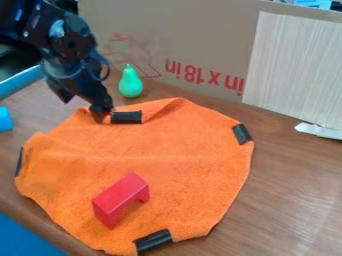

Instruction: Fold cloth from top left to bottom right

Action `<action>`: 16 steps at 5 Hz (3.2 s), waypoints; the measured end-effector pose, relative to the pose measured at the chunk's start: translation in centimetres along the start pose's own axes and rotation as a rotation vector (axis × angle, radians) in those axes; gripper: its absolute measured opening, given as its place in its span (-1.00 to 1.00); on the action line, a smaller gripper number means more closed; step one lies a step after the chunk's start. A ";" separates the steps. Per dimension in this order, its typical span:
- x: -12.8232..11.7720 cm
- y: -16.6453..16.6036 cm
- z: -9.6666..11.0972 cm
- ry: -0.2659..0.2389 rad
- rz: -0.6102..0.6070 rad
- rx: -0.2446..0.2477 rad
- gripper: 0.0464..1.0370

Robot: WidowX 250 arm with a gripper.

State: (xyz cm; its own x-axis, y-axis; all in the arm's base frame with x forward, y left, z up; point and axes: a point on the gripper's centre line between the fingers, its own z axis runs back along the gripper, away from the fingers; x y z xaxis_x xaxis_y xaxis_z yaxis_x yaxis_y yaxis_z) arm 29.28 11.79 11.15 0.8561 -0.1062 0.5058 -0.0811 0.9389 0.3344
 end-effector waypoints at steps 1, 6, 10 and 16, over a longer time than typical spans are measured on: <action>0.1 -0.6 -0.9 -0.011 -0.019 -0.024 0.93; 2.8 -1.6 -7.3 0.023 -0.034 0.094 0.93; 3.3 -2.1 -7.8 0.115 -0.097 -0.037 0.93; 3.3 -2.2 -8.0 0.157 -0.089 -0.119 -0.94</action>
State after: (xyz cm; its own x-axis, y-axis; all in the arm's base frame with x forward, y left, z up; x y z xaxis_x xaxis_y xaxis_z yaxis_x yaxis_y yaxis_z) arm 36.39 12.00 5.71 0.9270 -0.1473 0.3450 0.0517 0.9611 0.2714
